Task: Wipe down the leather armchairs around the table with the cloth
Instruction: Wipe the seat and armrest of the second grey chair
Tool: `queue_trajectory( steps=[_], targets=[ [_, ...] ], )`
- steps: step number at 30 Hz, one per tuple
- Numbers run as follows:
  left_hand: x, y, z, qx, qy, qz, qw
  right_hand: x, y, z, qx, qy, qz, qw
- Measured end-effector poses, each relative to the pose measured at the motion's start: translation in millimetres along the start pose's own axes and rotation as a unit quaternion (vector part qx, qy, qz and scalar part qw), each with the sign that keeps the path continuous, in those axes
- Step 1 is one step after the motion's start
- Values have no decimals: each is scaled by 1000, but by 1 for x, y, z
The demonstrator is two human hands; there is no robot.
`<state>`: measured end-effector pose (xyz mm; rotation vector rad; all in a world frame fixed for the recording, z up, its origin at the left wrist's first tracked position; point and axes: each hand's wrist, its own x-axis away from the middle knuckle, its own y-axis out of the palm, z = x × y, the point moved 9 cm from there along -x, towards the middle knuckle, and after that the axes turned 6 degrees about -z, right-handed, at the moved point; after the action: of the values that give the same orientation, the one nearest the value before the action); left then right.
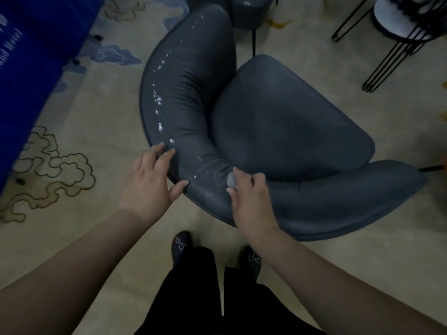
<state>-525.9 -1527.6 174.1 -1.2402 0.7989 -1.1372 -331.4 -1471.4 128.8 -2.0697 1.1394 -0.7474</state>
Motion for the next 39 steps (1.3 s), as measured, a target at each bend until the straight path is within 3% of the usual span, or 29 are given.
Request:
queue_trajectory(
  steps=[2,5,8,10,13,16,20,27,30,32,34,36,39],
  targets=[
    [-5,-4,-6,-20,17,-10,1000,-7,-14,28,25,43,24,998],
    [-10,-4,-8,-39,71,-30,996,-8,-41,88,42,177,55,982],
    [-14,1,-15,-22,101,-58,993,-12,-26,61,72,144,50,986],
    [-17,1,-16,-5,121,-66,990,-19,-4,23,54,95,46,993],
    [-24,-2,-17,10,167,-70,983,-29,12,-4,12,89,46,995],
    [-32,-5,-23,19,226,-68,972,-27,-1,17,1,144,64,987],
    [-35,-2,-33,28,295,-68,953,-5,-21,58,22,283,88,955],
    [-34,0,-41,56,326,-80,941,-38,32,-49,-7,186,135,973],
    [-35,0,-43,60,341,-83,934,-29,12,-20,75,253,146,953],
    [-36,0,-44,57,353,-77,931,-18,-4,-8,66,276,174,943],
    [-36,3,-47,61,348,-75,933,-20,-4,-18,-9,221,187,957],
    [-35,7,-49,66,335,-76,937,-34,12,-38,-41,154,144,977],
    [-33,12,-50,73,319,-76,942,-44,25,-54,-43,127,123,983]
  ],
)
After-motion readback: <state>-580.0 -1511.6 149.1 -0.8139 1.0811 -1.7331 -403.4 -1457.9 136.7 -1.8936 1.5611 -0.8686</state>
